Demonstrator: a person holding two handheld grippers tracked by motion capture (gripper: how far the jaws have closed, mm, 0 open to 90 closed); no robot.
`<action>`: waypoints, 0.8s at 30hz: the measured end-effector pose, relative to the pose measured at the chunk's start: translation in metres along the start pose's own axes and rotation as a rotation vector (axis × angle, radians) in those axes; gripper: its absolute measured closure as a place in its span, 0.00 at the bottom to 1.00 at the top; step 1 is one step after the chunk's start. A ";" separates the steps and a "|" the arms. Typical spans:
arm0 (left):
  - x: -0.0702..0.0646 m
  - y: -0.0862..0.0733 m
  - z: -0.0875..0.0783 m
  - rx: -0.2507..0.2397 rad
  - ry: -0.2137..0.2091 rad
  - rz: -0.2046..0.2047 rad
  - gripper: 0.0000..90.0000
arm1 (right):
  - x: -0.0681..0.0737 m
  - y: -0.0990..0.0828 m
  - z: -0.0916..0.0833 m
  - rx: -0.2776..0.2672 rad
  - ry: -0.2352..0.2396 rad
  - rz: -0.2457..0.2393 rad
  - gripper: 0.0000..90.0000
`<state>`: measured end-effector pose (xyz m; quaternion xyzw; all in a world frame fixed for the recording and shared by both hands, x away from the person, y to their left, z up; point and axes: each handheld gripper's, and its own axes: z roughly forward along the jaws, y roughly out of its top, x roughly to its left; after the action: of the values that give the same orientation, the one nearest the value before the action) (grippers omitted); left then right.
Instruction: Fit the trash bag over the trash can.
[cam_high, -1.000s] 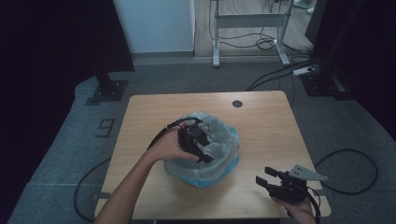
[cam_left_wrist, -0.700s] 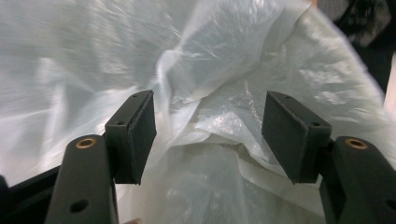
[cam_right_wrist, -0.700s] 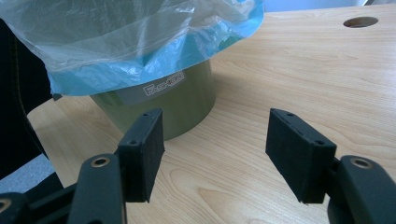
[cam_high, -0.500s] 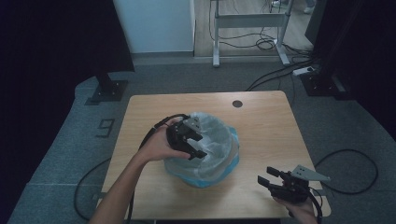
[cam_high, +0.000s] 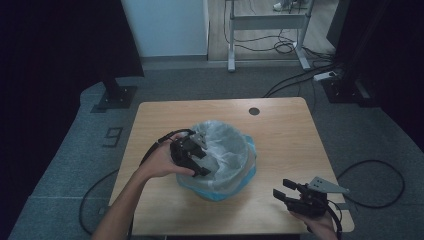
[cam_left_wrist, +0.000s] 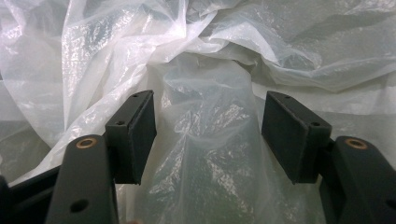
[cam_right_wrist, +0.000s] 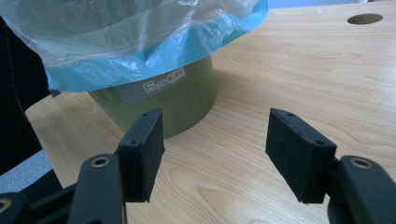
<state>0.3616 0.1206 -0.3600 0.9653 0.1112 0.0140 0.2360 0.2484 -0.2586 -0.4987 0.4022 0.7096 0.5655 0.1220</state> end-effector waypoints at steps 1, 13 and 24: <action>0.000 0.000 0.000 -0.007 0.002 -0.001 0.39 | 0.000 0.000 0.000 0.000 -0.002 0.000 0.40; -0.010 -0.032 -0.037 -0.284 0.112 -0.072 0.34 | -0.003 0.001 -0.009 -0.011 -0.025 -0.001 0.40; -0.025 -0.100 -0.056 -0.445 0.197 -0.179 0.33 | -0.006 -0.001 -0.007 0.002 -0.044 -0.004 0.40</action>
<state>0.3115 0.2271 -0.3557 0.8699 0.2129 0.1113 0.4307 0.2469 -0.2678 -0.4992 0.4134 0.7082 0.5554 0.1383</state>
